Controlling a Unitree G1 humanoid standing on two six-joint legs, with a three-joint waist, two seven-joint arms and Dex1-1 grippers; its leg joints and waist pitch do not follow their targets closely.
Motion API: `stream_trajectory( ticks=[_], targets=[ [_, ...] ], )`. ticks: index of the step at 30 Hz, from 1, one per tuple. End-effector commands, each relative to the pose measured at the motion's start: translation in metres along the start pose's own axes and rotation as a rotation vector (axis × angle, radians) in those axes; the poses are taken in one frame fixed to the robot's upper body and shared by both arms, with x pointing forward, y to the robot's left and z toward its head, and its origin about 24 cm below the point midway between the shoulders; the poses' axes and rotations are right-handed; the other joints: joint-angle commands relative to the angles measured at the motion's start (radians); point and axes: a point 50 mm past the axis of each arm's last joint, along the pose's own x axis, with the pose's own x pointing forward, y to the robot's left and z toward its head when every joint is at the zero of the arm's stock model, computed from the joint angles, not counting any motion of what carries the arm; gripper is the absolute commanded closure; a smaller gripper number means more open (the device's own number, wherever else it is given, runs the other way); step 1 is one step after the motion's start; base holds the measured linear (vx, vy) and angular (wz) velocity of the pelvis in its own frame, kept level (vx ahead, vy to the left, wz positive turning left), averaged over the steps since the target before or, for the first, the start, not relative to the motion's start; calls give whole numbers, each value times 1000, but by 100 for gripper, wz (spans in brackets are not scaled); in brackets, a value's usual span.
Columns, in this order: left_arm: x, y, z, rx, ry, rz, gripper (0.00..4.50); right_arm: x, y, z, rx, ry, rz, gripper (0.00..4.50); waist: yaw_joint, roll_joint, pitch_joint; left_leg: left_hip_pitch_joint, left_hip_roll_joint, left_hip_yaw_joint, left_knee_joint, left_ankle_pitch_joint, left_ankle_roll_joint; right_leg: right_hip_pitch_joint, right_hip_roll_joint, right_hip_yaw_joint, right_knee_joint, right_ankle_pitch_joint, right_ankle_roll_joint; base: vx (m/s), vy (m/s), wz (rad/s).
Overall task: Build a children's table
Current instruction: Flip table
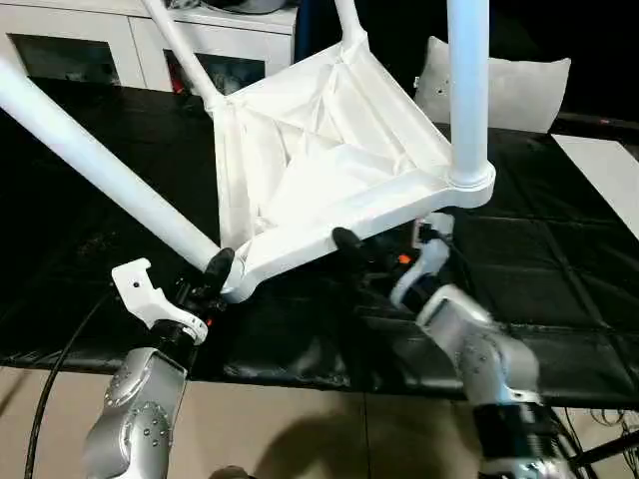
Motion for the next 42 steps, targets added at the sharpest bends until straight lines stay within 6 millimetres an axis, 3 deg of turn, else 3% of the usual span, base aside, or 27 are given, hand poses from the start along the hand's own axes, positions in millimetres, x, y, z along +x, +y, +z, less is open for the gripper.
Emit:
stream_trajectory(
  ticks=[1, 2, 4, 5, 6, 7, 9, 10, 11, 13, 14, 15, 17, 22, 23, 29, 36, 42],
  targets=[
    [1, -11, -21, -93, 103, -56, 241, 6, -5, 5, 38, -31, -28, 0, -3, 13, -42, 22, 28, 1, -88, -209, -51, 13, -21, 6, -65, -31, -114, 0, 0, 0],
    [1, -11, -21, -91, 105, -57, 241, 7, -5, 5, 44, -33, -26, 0, -5, 8, -42, 22, 29, 3, -88, -221, -54, 11, -21, 7, -66, -37, -116, 0, 0, 0],
    [1, -11, -22, -89, 114, -66, 241, 14, -4, 7, 104, -72, -3, 0, -3, 8, -44, 23, 30, 3, -87, -216, -52, 12, -22, 8, -63, -20, -117, 0, 0, 0],
    [1, -13, -23, -80, 127, -82, 241, 20, -2, 9, 123, -97, 24, 0, 0, 24, -45, 24, 29, 1, -87, -210, -53, 12, -22, 7, -60, -2, -121, 0, 0, 0],
    [1, -13, -23, -78, 131, -87, 241, 22, -1, 10, 129, -102, 31, 0, -3, 31, -45, 23, 28, 1, -87, -221, -56, 10, -21, 6, -60, 2, -125, 0, 0, 0],
    [1, -14, -23, -73, 139, -97, 241, 27, 0, 11, 145, -117, 42, 0, -4, 20, -46, 24, 28, 2, -87, -216, -56, 13, -18, 5, -62, 11, -129, 0, 0, 0],
    [1, -15, -23, -69, 145, -98, 241, 32, 0, 13, 178, -139, 37, 0, -1, 23, -47, 23, 28, 3, -85, -188, -48, 15, -19, 4, -57, 49, -142, 0, 0, 0],
    [1, -15, -23, -58, 159, -107, 241, 40, 1, 17, 228, -167, 47, 0, 1, 40, -49, 23, 27, 1, -83, -171, -49, 16, -20, 4, -52, 77, -148, 0, 0, 0],
    [1, -15, -23, -54, 164, -110, 241, 42, 2, 18, 238, -174, 50, 0, -6, 31, -48, 22, 26, 3, -84, -188, -46, 16, -19, 3, -54, 67, -158, 0, 0, 0],
    [1, -15, -23, -52, 166, -113, 241, 43, 3, 18, 243, -177, 54, 0, -3, 29, -48, 20, 27, 5, -82, -170, -36, 20, -20, 4, -55, 69, -163, 0, 0, 0],
    [0, -18, -24, -29, 191, -136, 241, 49, 8, 20, 288, -204, 84, 0, -1, 44, -50, 22, 26, 4, -81, -163, -35, 17, -20, 3, -53, 89, -167, 0, 0, 0],
    [-1, -18, -25, -19, 201, -144, 241, 51, 9, 20, 304, -215, 92, 0, -2, 39, -50, 21, 25, 4, -81, -161, -30, 21, -19, 2, -52, 92, -173, 0, 0, 0],
    [-1, -20, -26, -10, 210, -155, 241, 52, 11, 20, 323, -218, 109, 0, 0, 43, -50, 21, 27, 5, -79, -145, -23, 21, -19, 2, -50, 111, -180, 0, 0, 0],
    [-7, -25, -30, 34, 264, -205, 241, 61, 15, 23, 419, -263, 140, 44, 0, 42, -56, 20, 26, 8, -73, -101, -2, 23, -20, 0, -43, 161, -206, 0, 0, 0],
    [-8, -24, -30, 48, 272, -208, 241, 63, 14, 23, 422, -263, 135, 74, 0, 40, -55, 18, 26, 10, -72, -94, 6, 22, -19, 0, -42, 163, -212, 0, 0, 0],
    [-10, -25, -31, 94, 300, -235, 241, 65, 10, 25, 465, -292, 118, 105, 2, 35, -54, 19, 29, 15, -71, -94, 24, 19, -21, 2, -42, 137, -219, 0, 0, 0],
    [-12, -21, -31, 116, 304, -227, 241, 67, 8, 26, 478, -301, 128, 175, 2, 33, -52, 19, 29, 19, -71, -115, 30, 14, -21, 5, -45, 89, -223, 0, 0, 0],
    [-12, -18, -30, 131, 301, -217, 241, 67, 7, 28, 478, -310, 126, 217, 3, 33, -53, 18, 29, 20, -69, -100, 36, 13, -21, 5, -43, 100, -226, 0, 0, 0]
  ],
)
